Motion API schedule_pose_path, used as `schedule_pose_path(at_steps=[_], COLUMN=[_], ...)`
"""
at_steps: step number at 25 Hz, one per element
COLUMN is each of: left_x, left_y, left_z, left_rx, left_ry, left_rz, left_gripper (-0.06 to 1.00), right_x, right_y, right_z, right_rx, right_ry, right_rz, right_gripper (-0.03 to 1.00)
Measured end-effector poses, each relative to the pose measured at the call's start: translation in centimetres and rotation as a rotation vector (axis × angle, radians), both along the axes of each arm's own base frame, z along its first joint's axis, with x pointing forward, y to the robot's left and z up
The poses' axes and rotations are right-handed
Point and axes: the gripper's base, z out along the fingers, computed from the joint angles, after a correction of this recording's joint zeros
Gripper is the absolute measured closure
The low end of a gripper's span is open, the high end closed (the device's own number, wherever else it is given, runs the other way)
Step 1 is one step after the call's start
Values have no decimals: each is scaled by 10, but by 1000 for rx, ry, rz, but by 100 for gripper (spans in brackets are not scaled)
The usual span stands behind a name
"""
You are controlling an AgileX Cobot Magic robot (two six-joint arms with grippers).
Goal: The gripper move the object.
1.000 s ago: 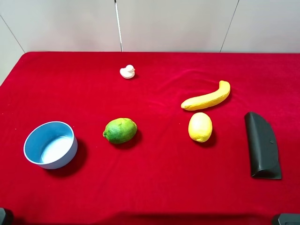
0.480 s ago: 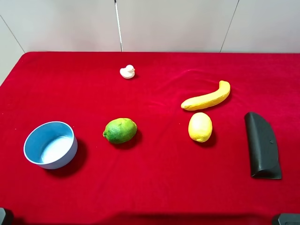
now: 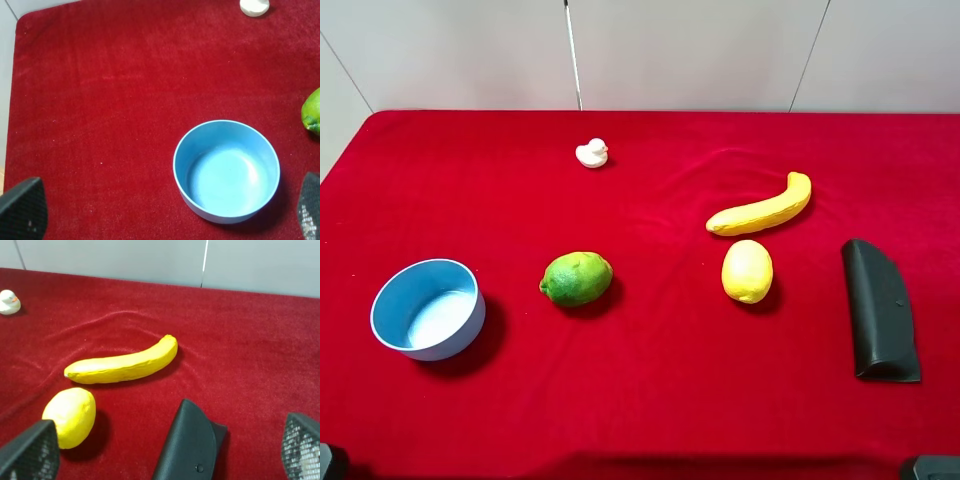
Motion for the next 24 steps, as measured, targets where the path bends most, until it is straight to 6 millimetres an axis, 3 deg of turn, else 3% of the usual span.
schedule_pose_path(at_steps=[24], left_x=[0], left_y=[0], left_z=[0], left_rx=[0], left_ry=[0], left_rz=[0], left_gripper=[-4], right_x=[0], right_y=[0], right_z=[0], right_rx=[2], right_ry=[0], right_rz=[1], right_gripper=[27])
